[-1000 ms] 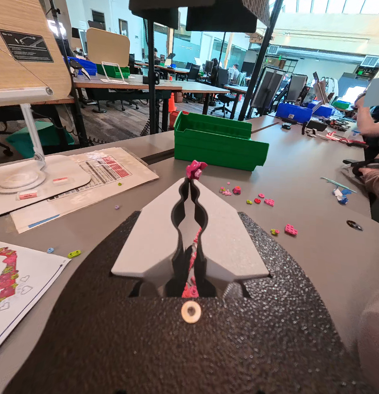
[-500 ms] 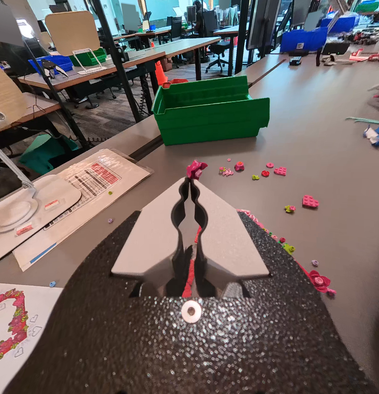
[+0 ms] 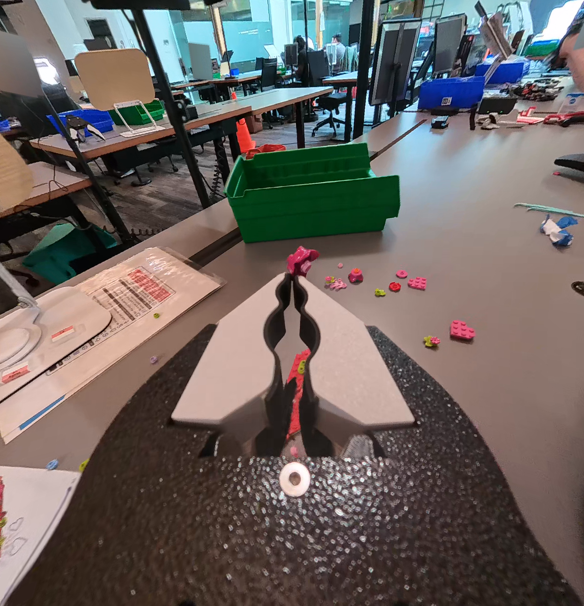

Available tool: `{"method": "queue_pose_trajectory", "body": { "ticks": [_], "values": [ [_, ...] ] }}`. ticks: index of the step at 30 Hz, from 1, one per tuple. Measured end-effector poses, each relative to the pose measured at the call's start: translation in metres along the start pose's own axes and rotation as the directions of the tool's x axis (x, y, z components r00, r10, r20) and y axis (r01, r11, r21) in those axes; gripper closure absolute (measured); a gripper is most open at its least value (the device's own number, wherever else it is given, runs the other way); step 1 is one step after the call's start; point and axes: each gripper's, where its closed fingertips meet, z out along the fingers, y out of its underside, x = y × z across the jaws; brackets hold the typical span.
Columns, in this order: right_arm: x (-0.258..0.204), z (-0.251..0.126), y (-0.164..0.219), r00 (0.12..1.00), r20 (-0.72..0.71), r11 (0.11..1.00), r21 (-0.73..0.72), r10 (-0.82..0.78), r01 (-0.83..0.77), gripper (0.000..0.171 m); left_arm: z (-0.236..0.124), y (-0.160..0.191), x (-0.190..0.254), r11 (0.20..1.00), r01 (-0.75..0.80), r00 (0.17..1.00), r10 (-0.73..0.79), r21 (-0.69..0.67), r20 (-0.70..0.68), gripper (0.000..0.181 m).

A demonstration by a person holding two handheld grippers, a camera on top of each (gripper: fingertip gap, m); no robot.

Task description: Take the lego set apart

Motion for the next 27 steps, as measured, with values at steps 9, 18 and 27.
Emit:
{"method": "queue_pose_trajectory", "body": {
  "ticks": [9, 18, 27],
  "values": [
    [-0.004, -0.009, 0.019, 0.995, 0.042, 0.995, 0.041, -0.092, 0.090, 0.054, 0.019, -0.001, 0.036, 0.999, 0.015, 0.999, -0.013, 0.031, -0.053, 0.181],
    [0.000, -0.056, 0.083, 0.969, 0.151, 0.980, 0.062, -0.197, 0.190, 0.059, 0.018, -0.016, 0.036, 0.998, 0.001, 0.999, 0.001, 0.070, -0.036, 0.181],
    [-0.019, -0.022, -0.072, 0.990, 0.139, 0.918, 0.391, 0.015, -0.069, 0.112, 0.035, -0.028, 0.047, 0.994, 0.010, 0.998, -0.003, 0.107, -0.063, 0.181]
  ]
}}
